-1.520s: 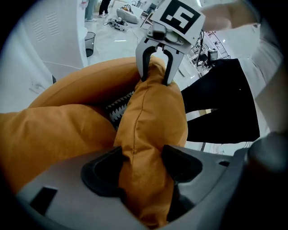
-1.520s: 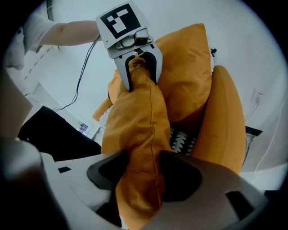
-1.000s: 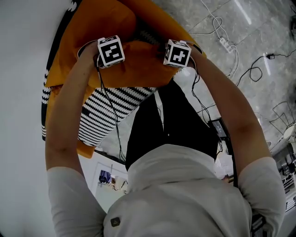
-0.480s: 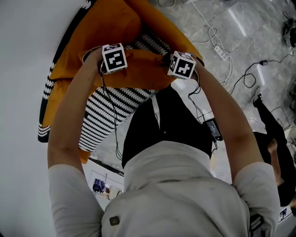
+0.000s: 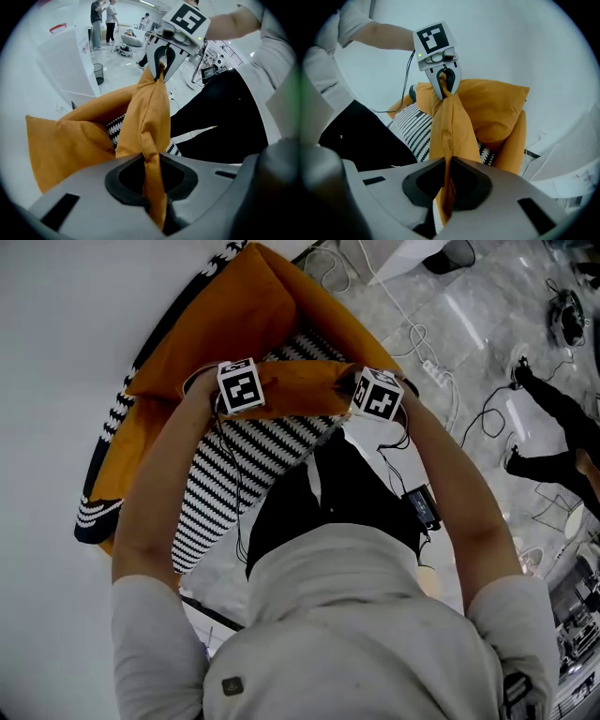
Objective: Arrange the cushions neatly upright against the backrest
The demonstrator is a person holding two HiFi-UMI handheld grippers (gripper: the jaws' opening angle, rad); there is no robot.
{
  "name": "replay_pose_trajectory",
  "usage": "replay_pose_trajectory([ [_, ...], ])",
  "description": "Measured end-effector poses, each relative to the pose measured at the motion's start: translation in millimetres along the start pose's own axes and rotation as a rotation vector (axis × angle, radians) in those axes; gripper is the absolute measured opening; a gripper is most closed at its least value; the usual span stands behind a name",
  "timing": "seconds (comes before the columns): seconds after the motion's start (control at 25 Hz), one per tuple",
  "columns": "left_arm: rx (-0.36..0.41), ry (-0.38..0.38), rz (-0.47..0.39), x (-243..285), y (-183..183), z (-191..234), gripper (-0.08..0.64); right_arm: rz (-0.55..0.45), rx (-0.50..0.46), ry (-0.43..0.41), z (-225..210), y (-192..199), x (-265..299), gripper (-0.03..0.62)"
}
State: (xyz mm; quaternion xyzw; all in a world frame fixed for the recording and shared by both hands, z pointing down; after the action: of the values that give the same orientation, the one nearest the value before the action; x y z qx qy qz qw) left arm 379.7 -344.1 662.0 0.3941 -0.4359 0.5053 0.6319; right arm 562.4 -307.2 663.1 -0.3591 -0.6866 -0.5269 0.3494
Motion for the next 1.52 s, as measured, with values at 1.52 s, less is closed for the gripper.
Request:
replay_pose_trajectory([
  [1.52, -0.095, -0.270, -0.244, -185.5, 93.5, -154.3, 0.051, 0.095, -0.334, 0.204, 132.5, -170.8, -144.7, 0.043],
])
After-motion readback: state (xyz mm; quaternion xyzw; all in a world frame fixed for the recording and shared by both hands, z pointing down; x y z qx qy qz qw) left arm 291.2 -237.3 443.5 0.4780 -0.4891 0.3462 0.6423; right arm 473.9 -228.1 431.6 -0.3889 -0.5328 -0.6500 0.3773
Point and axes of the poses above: the fingertips, and each gripper's own axes: x forward along the fingers, z to its left, y out of its underside, the point moved 4 cm from there along -x, backward along the fingers, and after that the axes turned 8 degrees about -x, right-handed, at the moved point
